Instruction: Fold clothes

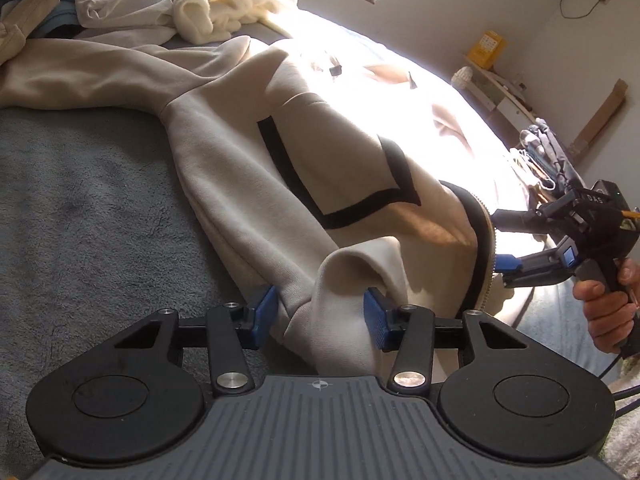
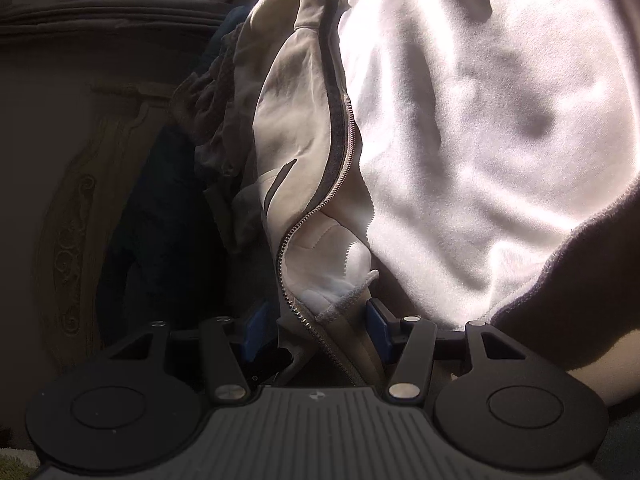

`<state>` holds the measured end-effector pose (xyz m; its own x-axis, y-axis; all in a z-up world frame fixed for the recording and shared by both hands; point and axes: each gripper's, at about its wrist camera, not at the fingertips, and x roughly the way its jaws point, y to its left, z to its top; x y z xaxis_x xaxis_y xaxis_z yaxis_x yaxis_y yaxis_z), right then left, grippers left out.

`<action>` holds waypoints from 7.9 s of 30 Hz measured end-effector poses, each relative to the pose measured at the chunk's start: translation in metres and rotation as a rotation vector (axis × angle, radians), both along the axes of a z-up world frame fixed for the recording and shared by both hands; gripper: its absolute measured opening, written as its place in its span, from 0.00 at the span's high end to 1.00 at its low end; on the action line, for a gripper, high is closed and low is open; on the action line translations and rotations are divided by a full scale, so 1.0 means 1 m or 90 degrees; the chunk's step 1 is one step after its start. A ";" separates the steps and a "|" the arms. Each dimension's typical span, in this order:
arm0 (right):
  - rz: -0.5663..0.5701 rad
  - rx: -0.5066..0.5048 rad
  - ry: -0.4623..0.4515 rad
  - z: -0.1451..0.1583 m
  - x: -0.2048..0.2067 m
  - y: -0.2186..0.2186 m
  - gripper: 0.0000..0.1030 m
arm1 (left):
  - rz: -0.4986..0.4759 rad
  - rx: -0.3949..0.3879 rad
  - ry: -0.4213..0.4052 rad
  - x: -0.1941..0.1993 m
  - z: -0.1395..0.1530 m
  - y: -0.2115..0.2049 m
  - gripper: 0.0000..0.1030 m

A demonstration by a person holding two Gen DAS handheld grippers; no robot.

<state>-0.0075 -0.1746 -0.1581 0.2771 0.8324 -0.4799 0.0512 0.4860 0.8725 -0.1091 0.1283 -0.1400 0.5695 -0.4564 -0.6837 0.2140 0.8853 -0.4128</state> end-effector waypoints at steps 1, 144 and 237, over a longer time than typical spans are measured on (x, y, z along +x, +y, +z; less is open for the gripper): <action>0.009 -0.010 -0.007 0.001 -0.001 0.002 0.45 | -0.004 0.011 -0.008 -0.002 0.001 -0.003 0.56; 0.017 -0.217 -0.102 0.057 0.126 -0.008 0.50 | -0.099 -0.045 0.261 0.014 -0.048 0.010 0.79; 0.223 -0.303 -0.070 0.006 -0.038 -0.018 0.90 | -0.110 -0.056 0.266 0.003 -0.049 0.034 0.87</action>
